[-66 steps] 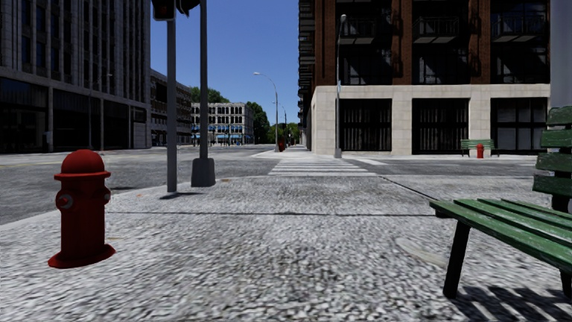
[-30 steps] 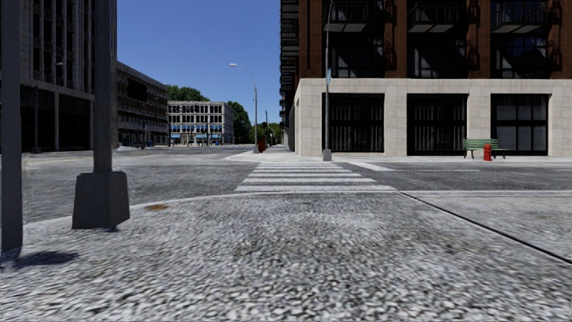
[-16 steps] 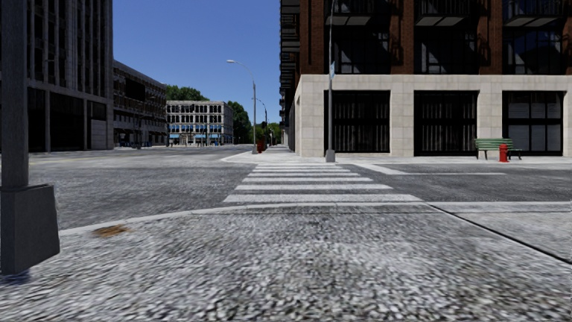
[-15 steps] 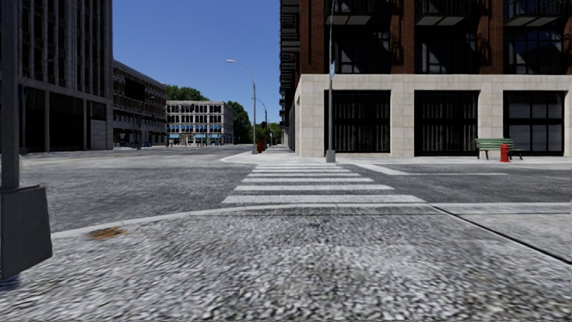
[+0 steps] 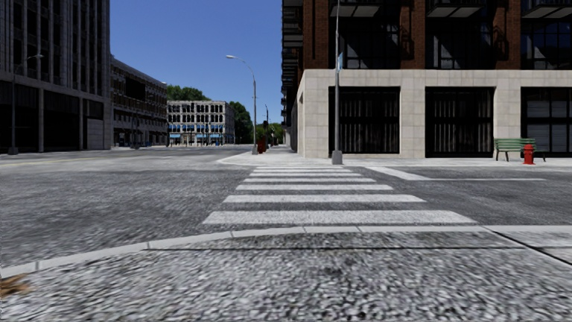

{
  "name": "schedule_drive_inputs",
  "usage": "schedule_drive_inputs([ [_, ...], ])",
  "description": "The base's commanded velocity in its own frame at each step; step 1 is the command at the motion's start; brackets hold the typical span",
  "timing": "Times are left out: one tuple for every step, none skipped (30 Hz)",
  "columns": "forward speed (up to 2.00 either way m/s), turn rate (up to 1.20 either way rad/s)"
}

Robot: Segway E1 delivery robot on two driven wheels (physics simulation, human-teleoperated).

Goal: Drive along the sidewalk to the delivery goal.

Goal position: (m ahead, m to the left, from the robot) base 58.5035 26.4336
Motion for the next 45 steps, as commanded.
schedule_drive_inputs([
  [2.0,0.0],
  [2.0,0.0],
  [2.0,0.0],
  [2.0,0.0],
  [2.0,0.0],
  [2.0,0.0],
  [2.0,0.0],
  [2.0,0.0],
  [2.0,0.0],
  [2.0,0.0],
  [2.0,0.0],
  [2.0,0.0],
  [2.0,0.0],
  [2.0,0.0],
  [2.0,0.0],
  [2.0,0.0],
  [2.0,0.0],
  [2.0,0.0],
  [1.33,0.0],
  [1.33,0.0],
  [1.29,0.0],
  [1.28,0.0],
  [1.27,0.0],
  [1.27,0.0],
  [1.27,0.0],
  [1.27,0.0],
  [1.27,0.0],
  [1.27,0.0],
  [1.27,0.0],
  [1.26,0.0],
  [1.23,0.0],
  [1.2,0.0],
  [1.15,0.0],
  [1.15,0.0],
  [1.09,0.0],
  [1.05,0.0],
  [1.03,0.0],
  [1.02,0.0],
  [1.02,0.0],
  [1.02,0.0],
  [1.02,0.0],
  [1.02,0.0],
  [1.05,0.0],
  [1.17,0.0],
  [1.17,0.0],
])
